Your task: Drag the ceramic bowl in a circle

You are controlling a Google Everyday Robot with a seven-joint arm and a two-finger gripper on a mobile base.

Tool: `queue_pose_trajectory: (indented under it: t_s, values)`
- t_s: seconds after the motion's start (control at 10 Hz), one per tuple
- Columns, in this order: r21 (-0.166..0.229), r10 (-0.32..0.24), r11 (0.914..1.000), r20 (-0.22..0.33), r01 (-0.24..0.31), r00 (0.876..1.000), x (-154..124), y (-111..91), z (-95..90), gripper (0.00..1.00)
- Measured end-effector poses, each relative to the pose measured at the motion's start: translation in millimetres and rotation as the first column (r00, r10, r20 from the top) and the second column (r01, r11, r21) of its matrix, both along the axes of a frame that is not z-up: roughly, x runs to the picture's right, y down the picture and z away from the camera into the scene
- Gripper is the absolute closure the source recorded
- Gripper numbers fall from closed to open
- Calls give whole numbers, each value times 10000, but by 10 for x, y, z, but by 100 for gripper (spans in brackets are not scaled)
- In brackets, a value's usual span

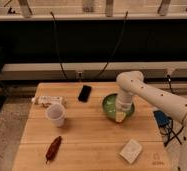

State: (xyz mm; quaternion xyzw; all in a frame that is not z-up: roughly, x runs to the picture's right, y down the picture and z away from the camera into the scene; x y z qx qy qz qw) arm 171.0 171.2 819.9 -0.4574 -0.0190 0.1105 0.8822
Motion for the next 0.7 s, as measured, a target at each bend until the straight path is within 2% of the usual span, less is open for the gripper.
queue_pose_trajectory:
  t_s: [0.1, 0.3, 0.5, 0.7]
  values:
    - [-3, 262, 9997, -322, -263, 9991, 130, -66, 80, 100]
    - [57, 525, 9986, -638, -523, 9966, 188, -243, 257, 100]
    - [127, 436, 9990, -614, -429, 9972, 97, -354, 348, 100]
    - [196, 155, 9997, -348, -148, 9993, -177, -469, 434, 100]
